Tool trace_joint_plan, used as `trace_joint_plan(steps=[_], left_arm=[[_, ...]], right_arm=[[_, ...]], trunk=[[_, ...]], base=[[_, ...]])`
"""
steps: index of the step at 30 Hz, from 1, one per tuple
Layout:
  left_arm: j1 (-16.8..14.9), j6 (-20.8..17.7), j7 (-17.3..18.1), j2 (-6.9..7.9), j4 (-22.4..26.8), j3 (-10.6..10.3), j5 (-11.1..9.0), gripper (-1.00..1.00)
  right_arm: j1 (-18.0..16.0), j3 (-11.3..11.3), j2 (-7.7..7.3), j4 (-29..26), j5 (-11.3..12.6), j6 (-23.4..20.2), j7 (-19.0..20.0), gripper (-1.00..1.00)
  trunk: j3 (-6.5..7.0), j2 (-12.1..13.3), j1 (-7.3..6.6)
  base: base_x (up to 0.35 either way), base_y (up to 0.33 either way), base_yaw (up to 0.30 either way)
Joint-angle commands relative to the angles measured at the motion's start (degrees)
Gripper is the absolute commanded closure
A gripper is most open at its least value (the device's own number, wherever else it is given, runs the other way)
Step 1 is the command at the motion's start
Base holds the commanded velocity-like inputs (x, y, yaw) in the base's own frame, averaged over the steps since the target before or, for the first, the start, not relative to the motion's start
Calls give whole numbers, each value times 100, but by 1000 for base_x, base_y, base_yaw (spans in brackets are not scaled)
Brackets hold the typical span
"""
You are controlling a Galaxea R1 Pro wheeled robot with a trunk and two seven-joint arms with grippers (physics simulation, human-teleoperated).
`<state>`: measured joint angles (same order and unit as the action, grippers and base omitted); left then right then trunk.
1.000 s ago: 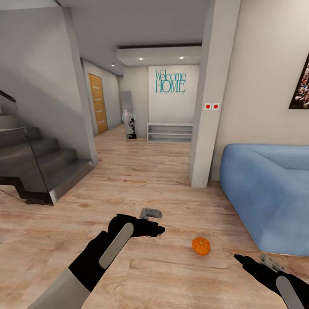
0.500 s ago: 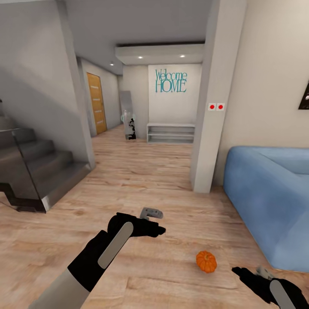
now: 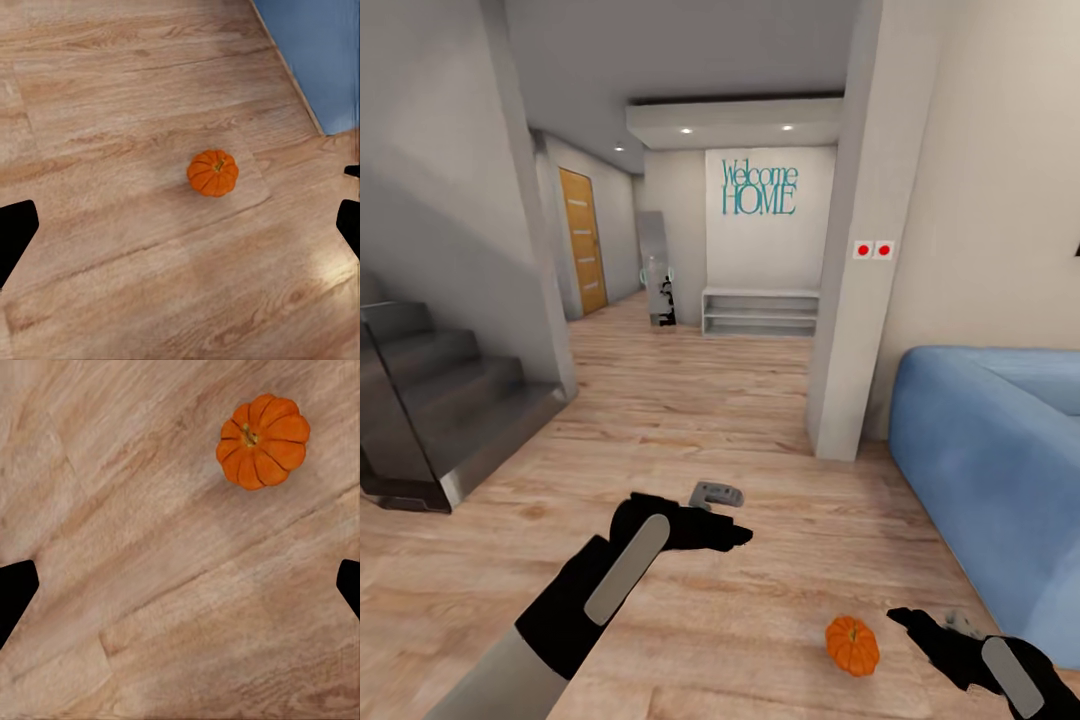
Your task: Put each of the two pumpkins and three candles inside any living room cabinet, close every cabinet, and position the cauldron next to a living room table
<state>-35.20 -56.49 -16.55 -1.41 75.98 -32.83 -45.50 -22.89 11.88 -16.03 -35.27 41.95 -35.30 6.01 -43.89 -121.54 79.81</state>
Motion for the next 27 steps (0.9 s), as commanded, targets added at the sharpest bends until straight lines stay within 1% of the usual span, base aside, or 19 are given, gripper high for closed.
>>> trace_joint_plan(steps=[1, 2, 4, 6, 8, 10, 11, 13, 15, 20, 27], left_arm=[[-4, -15, -59, 0, 46, -4, -60, -100], [-4, -15, -59, 0, 122, -7, -65, -100], [-3, -14, -59, 0, 177, -9, -68, -100], [-4, -13, -59, 0, 213, -10, -70, -100], [0, -12, -59, 0, 251, -7, -68, -100], [0, -12, -59, 0, 258, -9, -67, -100], [-1, -12, -59, 0, 262, -10, -66, -100], [-3, -12, -59, 0, 262, -11, -65, -100], [-4, -11, -59, 0, 250, -8, -68, -100], [-4, -11, -59, 0, 242, -4, -72, -100], [-4, -11, -59, 0, 249, -4, -73, -100]], right_arm=[[-25, 30, -16, 61, -15, -31, 172, -100], [-52, 37, -61, 143, -29, -27, 570, -100], [-68, 42, -126, 207, -50, -27, 1015, -100], [-79, 45, -203, 287, -62, -25, 1344, -100], [-91, 63, -316, 518, -65, 4, 1676, -100], [-95, 67, -343, 594, -67, 107, 1758, -100], [-97, 54, -350, 655, -72, 319, 1809, -100], [-99, 37, -353, 717, -79, 507, 1831, -100], [-101, 24, -366, 934, -59, 729, 1818, -100], [-101, 36, -379, 1133, -17, 812, 1829, -100], [-102, 63, -387, 1377, 1, 828, 1872, -100]], trunk=[[-6, -3, 0], [-6, -3, 0], [-6, -3, 0], [-6, -3, 0], [-6, -3, 0], [-6, -3, 0], [-6, -3, 0], [-6, -3, 0], [-6, -3, 0], [-6, -3, 0], [-6, -3, 0]], base=[[70, 0, 0], [45, 0, 0], [32, 0, 0], [21, 0, 0], [10, 0, 0], [5, 0, 0], [3, 0, 0], [2, 0, 0], [76, 0, 0], [236, 0, 0], [318, 0, 0]])
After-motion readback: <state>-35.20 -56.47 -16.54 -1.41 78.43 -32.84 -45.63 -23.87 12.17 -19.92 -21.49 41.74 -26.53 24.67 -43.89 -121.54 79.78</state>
